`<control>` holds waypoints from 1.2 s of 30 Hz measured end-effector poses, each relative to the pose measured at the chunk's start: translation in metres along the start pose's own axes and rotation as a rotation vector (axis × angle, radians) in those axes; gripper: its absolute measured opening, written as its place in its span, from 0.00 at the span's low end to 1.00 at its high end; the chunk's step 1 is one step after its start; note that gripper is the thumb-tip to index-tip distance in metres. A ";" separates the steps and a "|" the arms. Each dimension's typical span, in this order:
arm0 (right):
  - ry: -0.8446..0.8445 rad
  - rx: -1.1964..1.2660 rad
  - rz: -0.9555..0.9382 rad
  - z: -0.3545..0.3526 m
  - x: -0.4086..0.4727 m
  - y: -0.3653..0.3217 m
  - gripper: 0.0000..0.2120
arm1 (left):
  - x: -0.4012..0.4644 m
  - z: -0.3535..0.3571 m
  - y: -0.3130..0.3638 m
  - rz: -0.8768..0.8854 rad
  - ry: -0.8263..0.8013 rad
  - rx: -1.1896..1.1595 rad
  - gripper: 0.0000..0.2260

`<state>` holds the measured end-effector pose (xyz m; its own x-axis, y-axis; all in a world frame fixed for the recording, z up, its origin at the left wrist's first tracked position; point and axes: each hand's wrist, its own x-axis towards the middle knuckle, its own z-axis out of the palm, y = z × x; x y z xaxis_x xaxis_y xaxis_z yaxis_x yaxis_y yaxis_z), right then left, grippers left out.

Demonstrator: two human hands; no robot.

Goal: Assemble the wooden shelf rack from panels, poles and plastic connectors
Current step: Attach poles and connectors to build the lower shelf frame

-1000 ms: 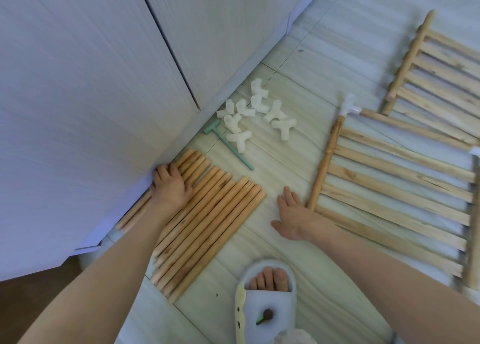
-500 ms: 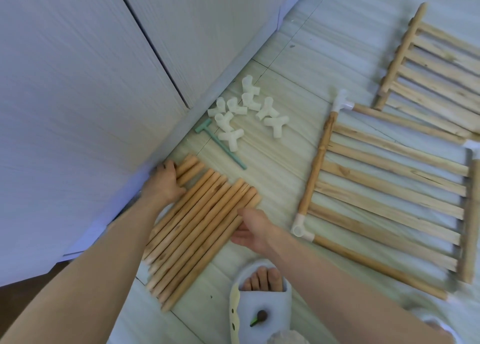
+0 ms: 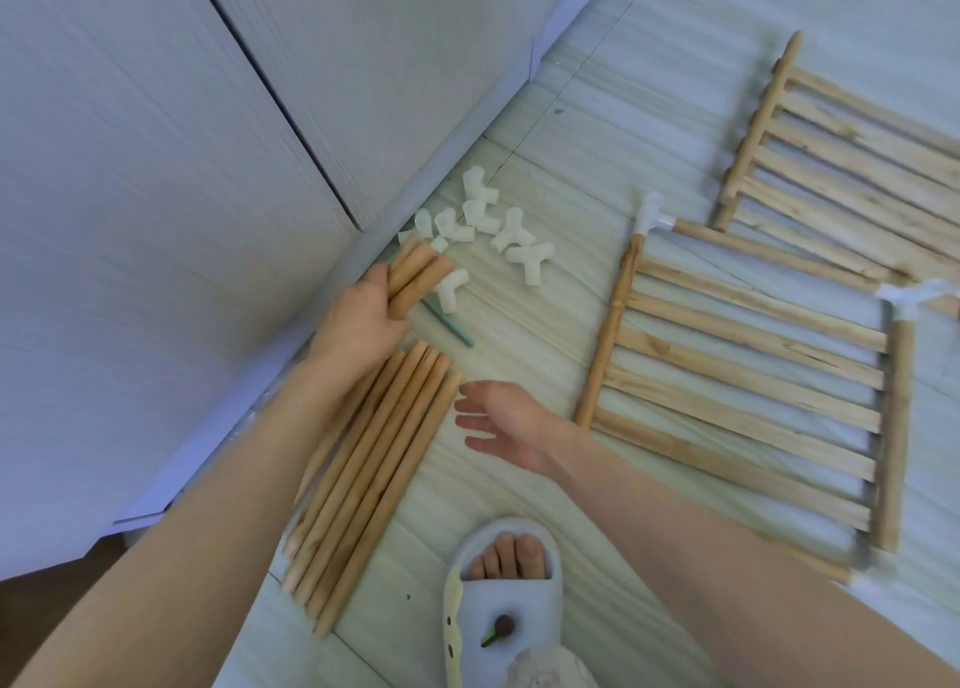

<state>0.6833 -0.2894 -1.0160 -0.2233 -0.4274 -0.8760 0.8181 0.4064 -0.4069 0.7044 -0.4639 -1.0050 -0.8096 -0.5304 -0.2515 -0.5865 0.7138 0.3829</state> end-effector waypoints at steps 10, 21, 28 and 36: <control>0.025 -0.623 -0.400 -0.078 -0.144 -0.076 0.15 | -0.055 -0.040 0.163 0.070 -0.258 -1.322 0.17; 0.444 -0.685 -0.578 -0.195 -0.248 -0.003 0.06 | -0.148 -0.015 0.269 0.218 -0.279 -1.168 0.05; 0.974 -0.236 -0.517 -0.288 -0.256 0.101 0.05 | -0.173 0.008 0.253 0.149 -0.205 -1.134 0.06; 1.077 -0.237 -0.521 -0.309 -0.251 0.164 0.04 | -0.181 0.015 0.248 0.121 -0.083 -1.161 0.08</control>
<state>0.7100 0.1338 -0.9426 -0.9132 0.2591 -0.3144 0.4074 0.5712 -0.7125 0.7053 -0.1839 -0.8783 -0.8830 -0.4254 -0.1985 -0.1663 -0.1121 0.9797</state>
